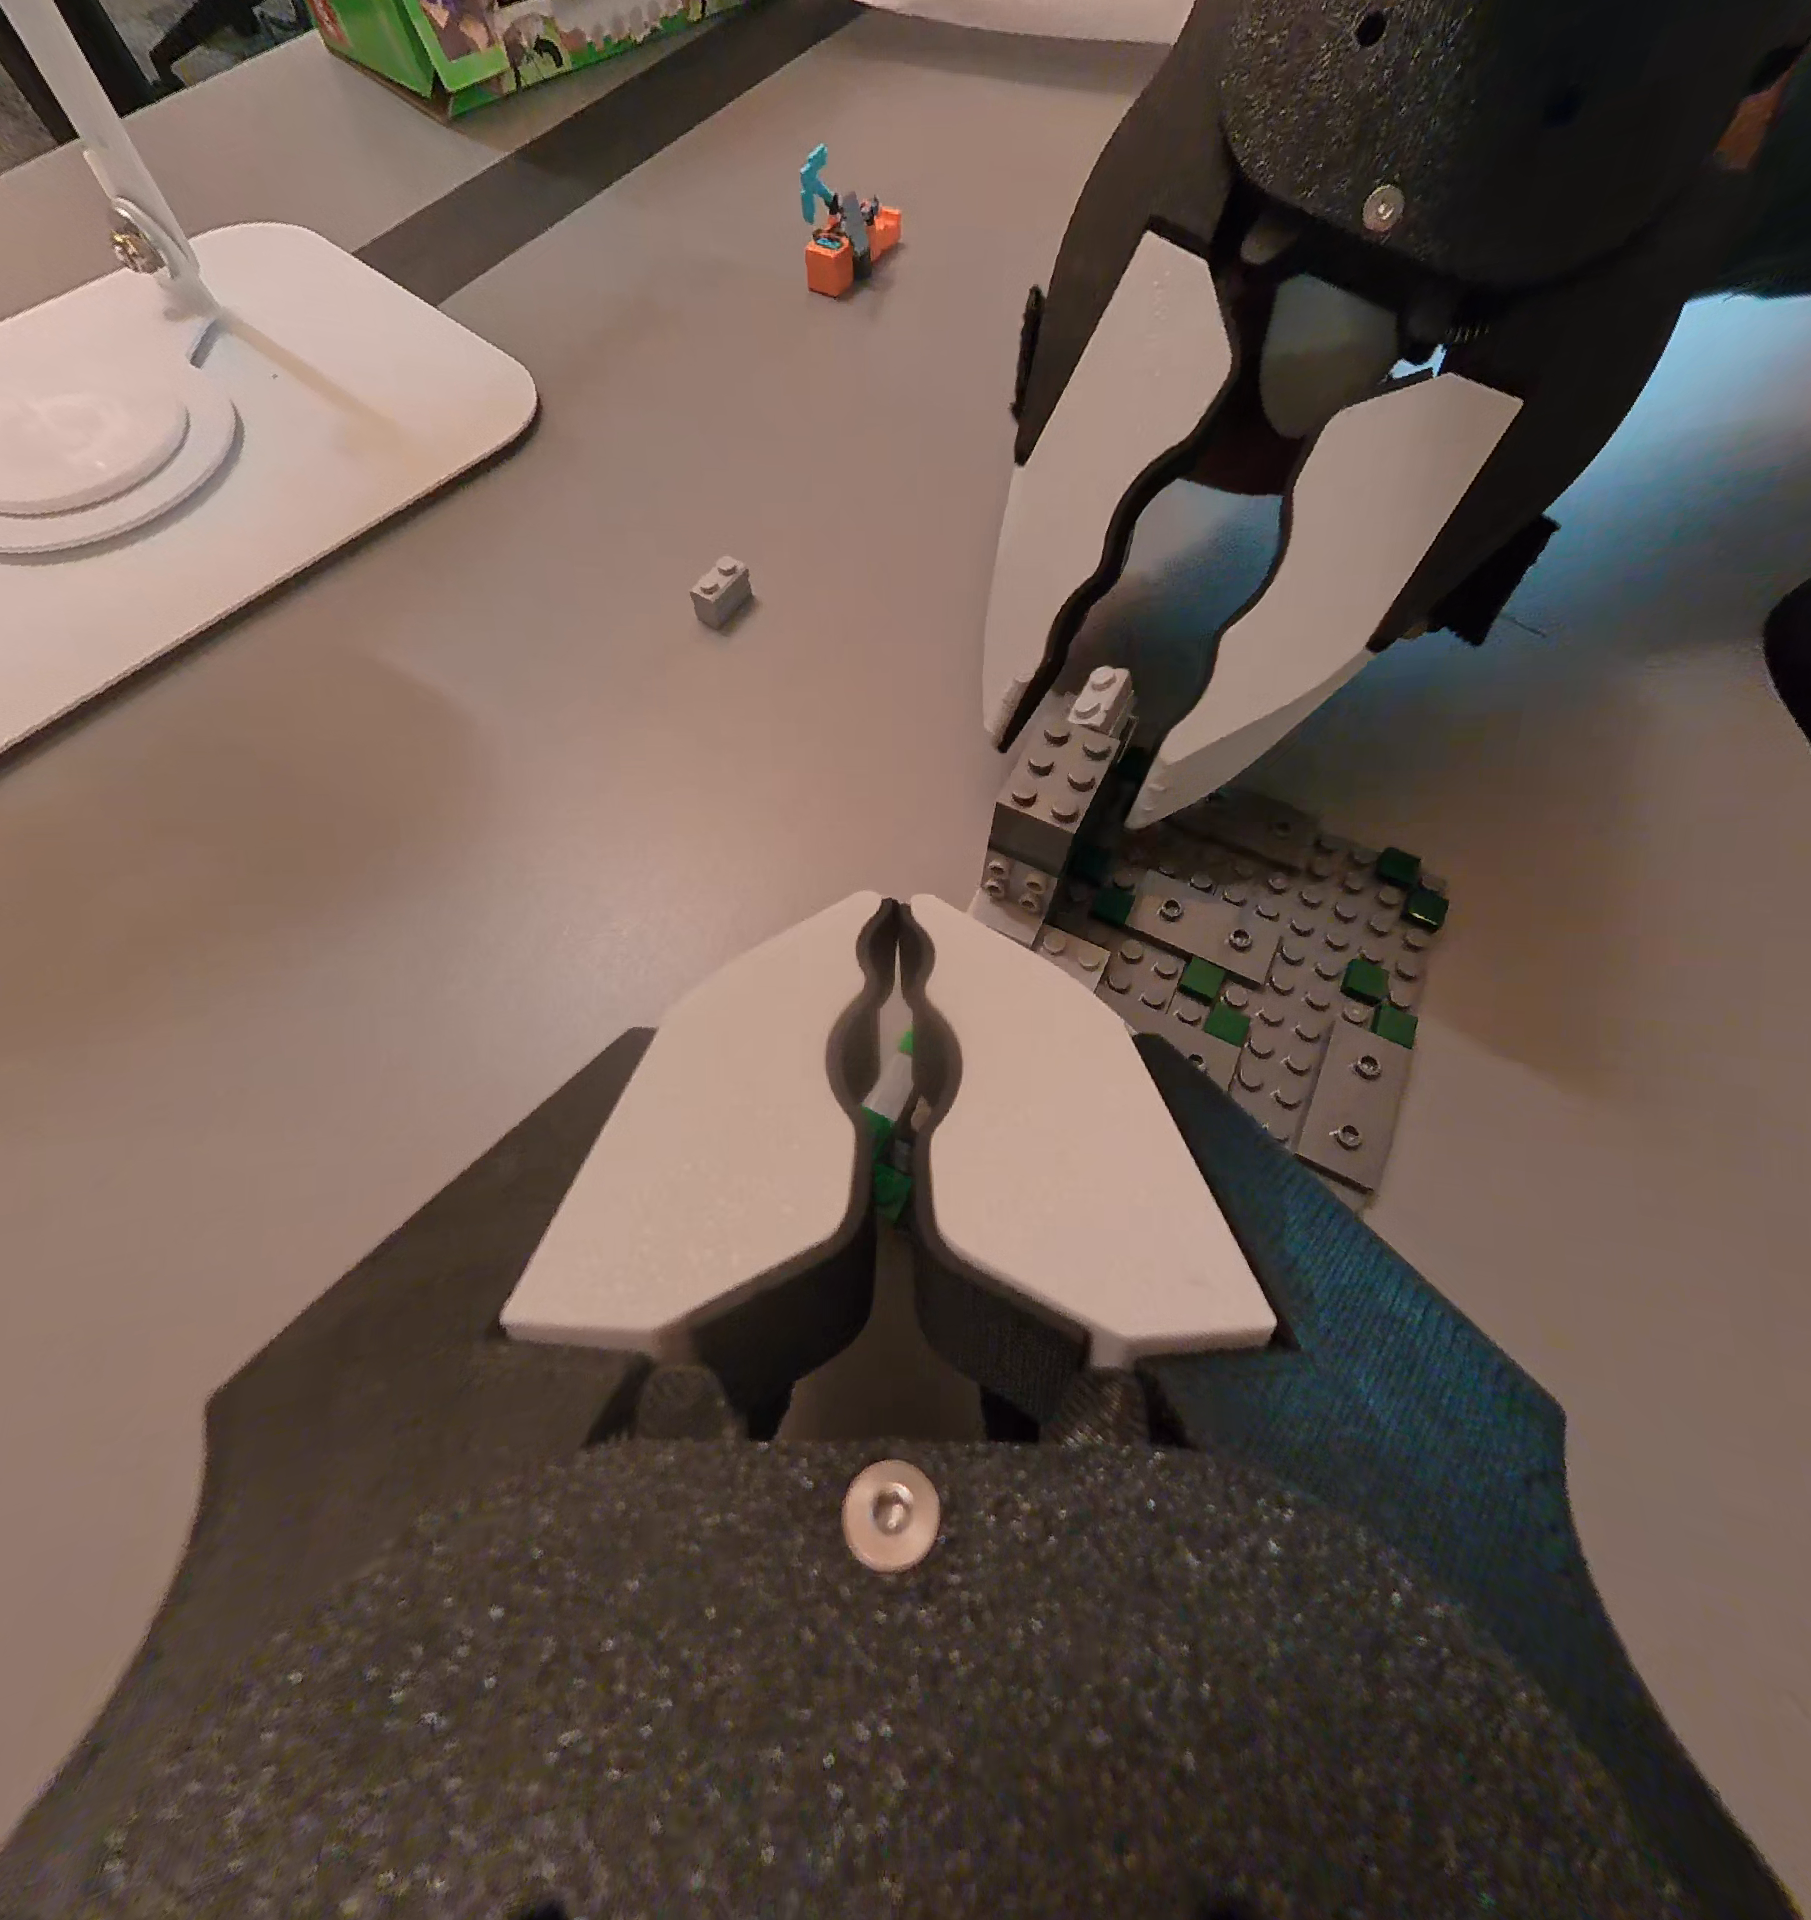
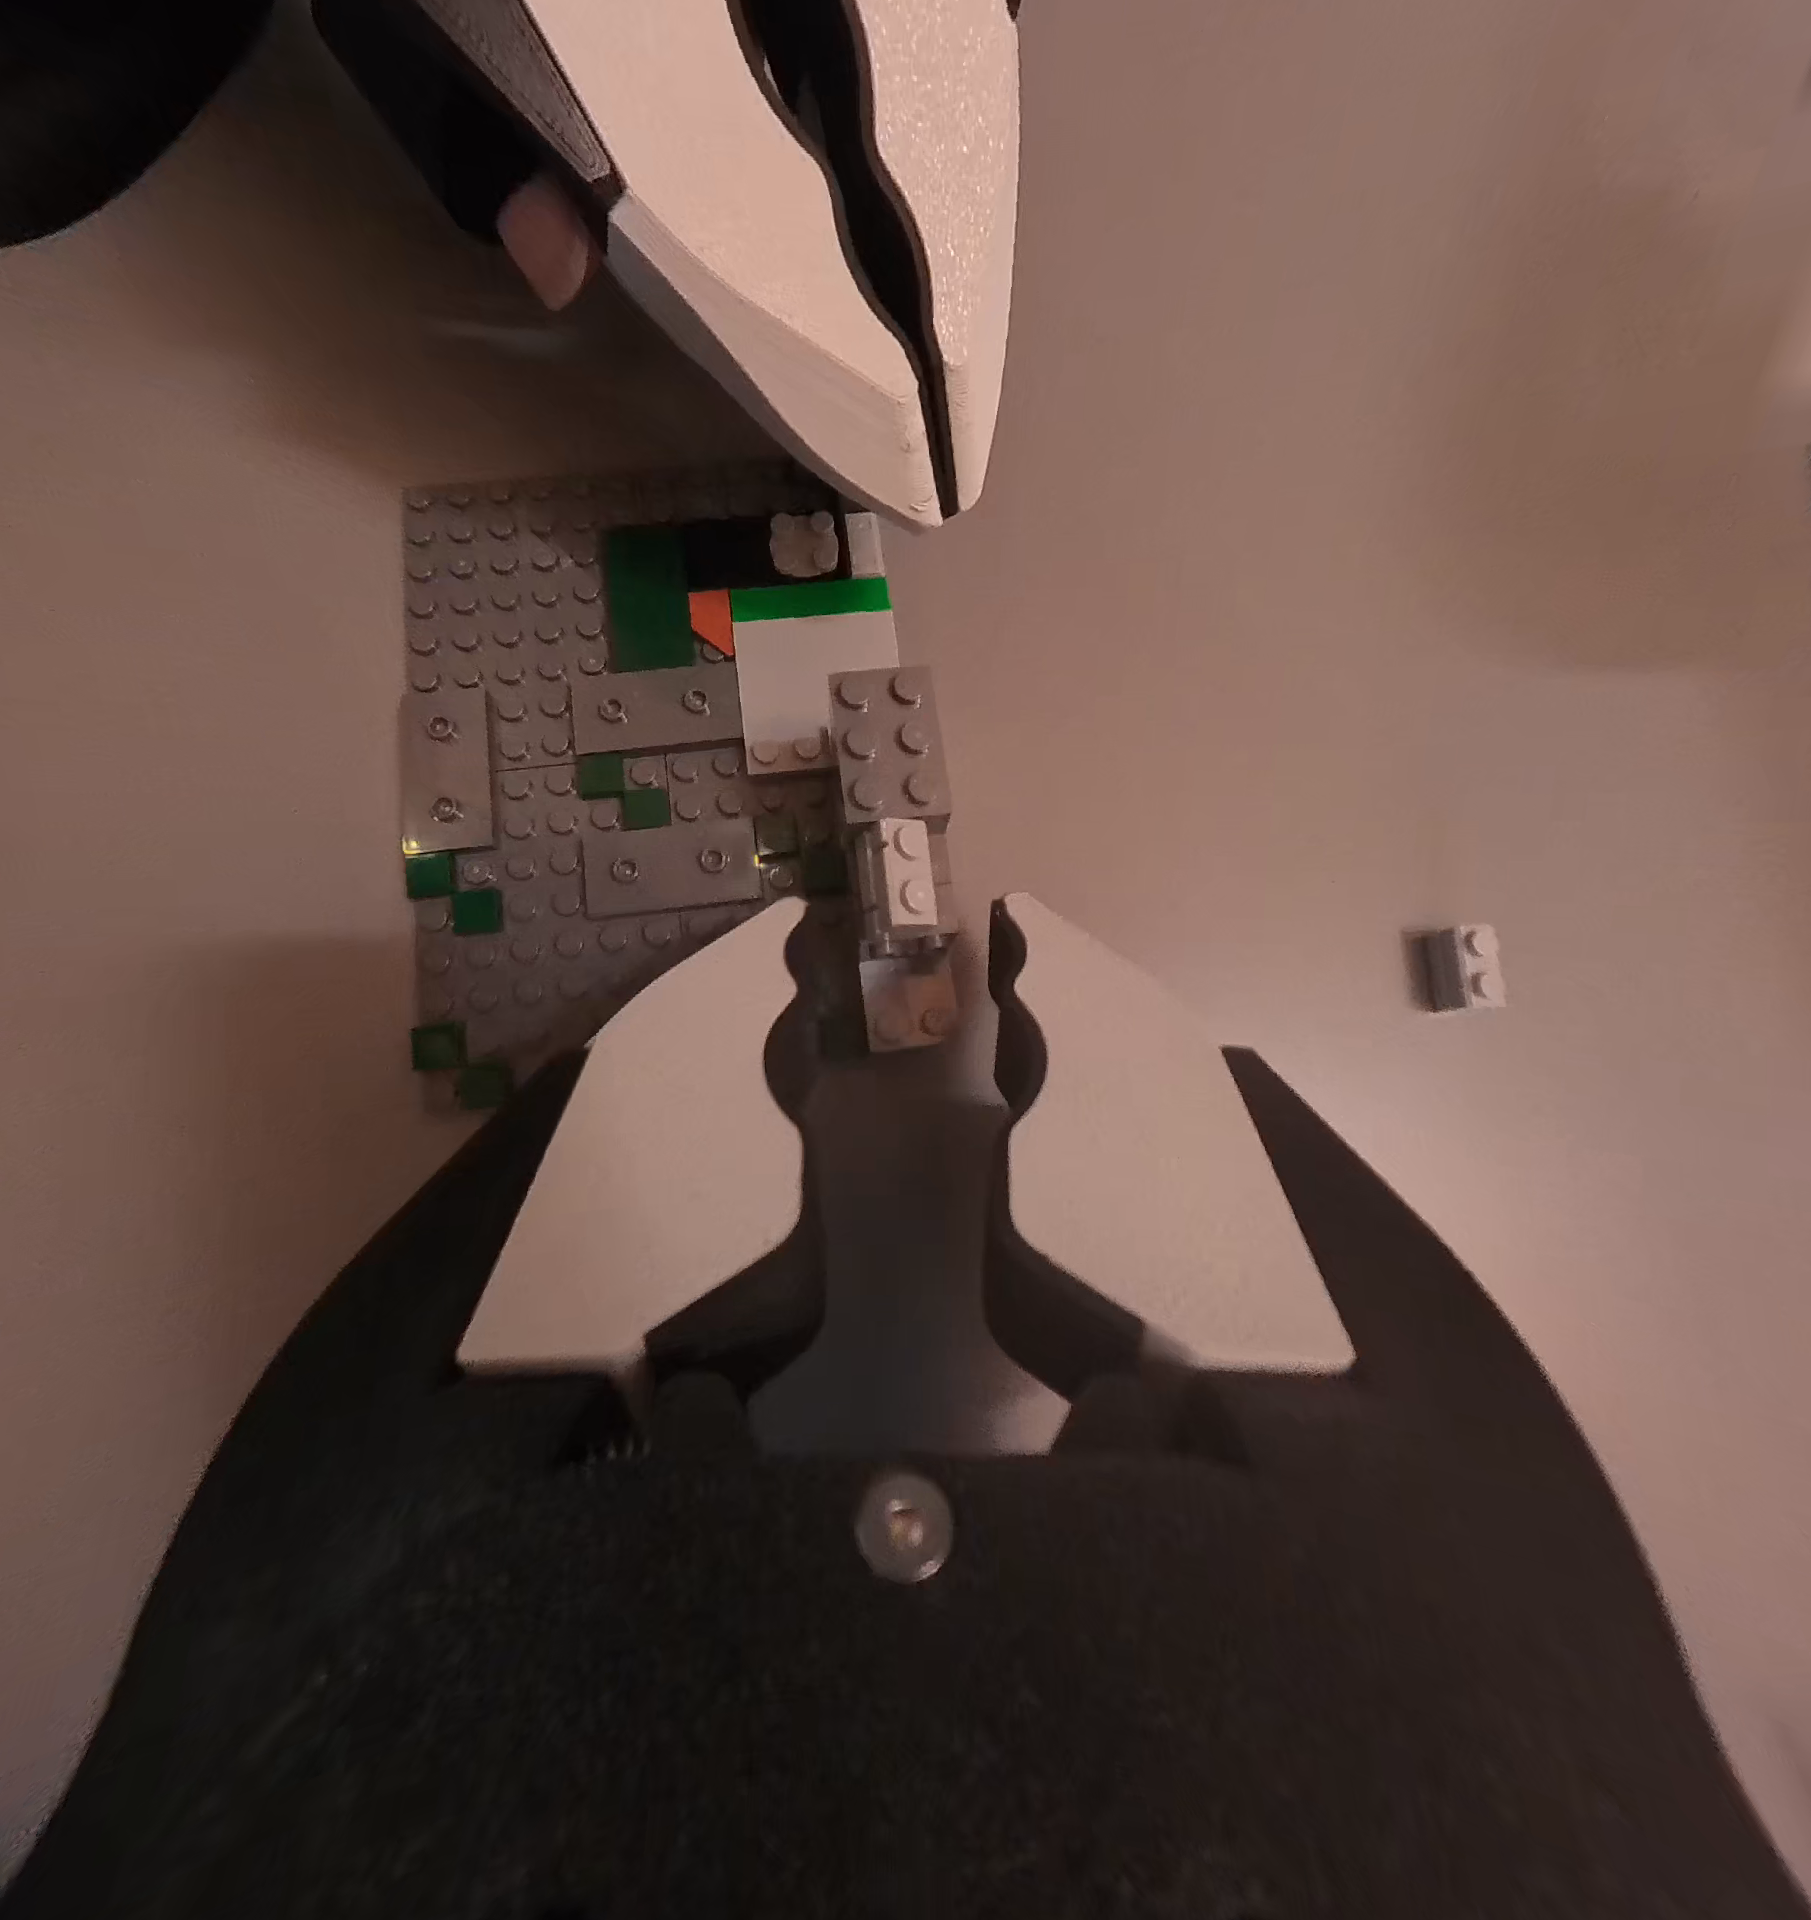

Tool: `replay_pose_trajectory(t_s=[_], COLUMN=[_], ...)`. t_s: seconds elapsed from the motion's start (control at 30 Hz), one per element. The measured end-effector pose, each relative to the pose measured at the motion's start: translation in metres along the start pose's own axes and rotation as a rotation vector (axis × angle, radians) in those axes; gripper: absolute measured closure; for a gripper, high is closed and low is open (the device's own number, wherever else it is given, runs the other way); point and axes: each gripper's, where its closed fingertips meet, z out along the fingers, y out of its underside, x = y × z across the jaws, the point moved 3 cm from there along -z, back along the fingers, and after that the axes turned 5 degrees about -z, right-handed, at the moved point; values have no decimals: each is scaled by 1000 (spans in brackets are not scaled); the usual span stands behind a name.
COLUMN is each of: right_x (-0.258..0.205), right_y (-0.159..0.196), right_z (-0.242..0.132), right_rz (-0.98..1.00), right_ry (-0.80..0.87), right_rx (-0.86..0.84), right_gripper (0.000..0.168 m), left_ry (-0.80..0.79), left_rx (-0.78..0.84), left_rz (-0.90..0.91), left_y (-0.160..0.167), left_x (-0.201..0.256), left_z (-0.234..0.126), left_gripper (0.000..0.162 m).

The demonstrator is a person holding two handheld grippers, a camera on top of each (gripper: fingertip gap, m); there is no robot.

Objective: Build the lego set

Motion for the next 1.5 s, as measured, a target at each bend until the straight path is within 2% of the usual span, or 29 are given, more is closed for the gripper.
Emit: replay_pose_trajectory(t_s=[0.3, 0.93, 0.97, 1.03, 1.23, 1.5], right_x=[0, -4, -4, -4, -3, -10], right_y=[-1, 1, 0, -1, -5, -13], right_z=[6, 0, -1, -4, -16, -37], right_rz=[-10, 2, 4, 9, 6, -32], right_ry=[-1, -25, -27, -32, -33, -14], right_rx=[61, 128, 132, 140, 171, 197], right_gripper=[148, 151, 151, 151, 151, 151], left_ry=[6, -37, -37, -38, -6, 139], left_rx=[-6, 57, 58, 54, 65, 110], left_rz=[-3, -62, -72, -100, -178, -448], left_y=[2, -9, -9, -9, -8, 4], left_x=[0, -20, -22, -26, -26, -7], left_z=[1, -15, -16, -20, -31, -39], left_gripper=[162, 162, 154, 147, 140, 134])
